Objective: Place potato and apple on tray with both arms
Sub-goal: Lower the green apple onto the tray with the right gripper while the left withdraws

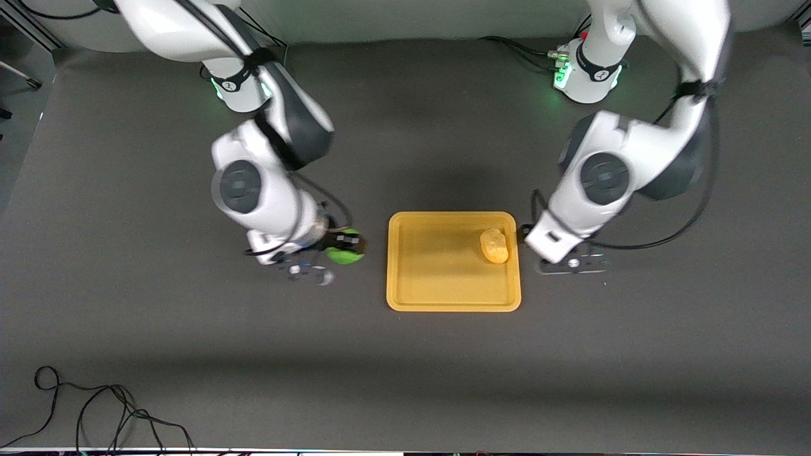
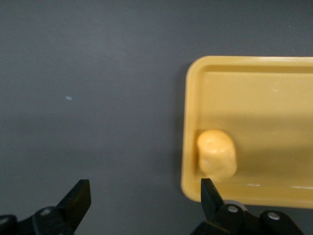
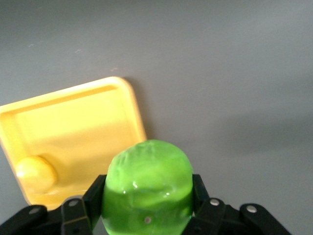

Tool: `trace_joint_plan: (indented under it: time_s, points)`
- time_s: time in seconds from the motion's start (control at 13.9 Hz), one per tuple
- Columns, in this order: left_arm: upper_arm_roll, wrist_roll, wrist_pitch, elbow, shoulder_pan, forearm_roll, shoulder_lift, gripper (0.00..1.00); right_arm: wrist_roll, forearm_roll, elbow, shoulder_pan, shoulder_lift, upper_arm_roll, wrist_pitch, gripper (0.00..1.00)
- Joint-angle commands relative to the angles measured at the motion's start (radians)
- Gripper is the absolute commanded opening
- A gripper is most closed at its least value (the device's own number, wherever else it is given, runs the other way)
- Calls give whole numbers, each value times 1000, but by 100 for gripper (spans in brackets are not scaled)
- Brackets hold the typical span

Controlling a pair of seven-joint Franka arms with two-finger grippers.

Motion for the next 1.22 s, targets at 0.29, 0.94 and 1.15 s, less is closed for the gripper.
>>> trace_joint_plan:
  time_s: [0.29,0.94,1.15]
  points:
    - [-5,347,-135,-76,223,11,-260,100,166,3,233,175,328,-20,188,25]
    - [-2,446,-232,-69,307,-58,-431,100,189,-30,227,212,409,-23,291,57]
    - [-5,444,-212,-75,306,-58,-423,100,191,-57,214,213,408,-40,269,100]
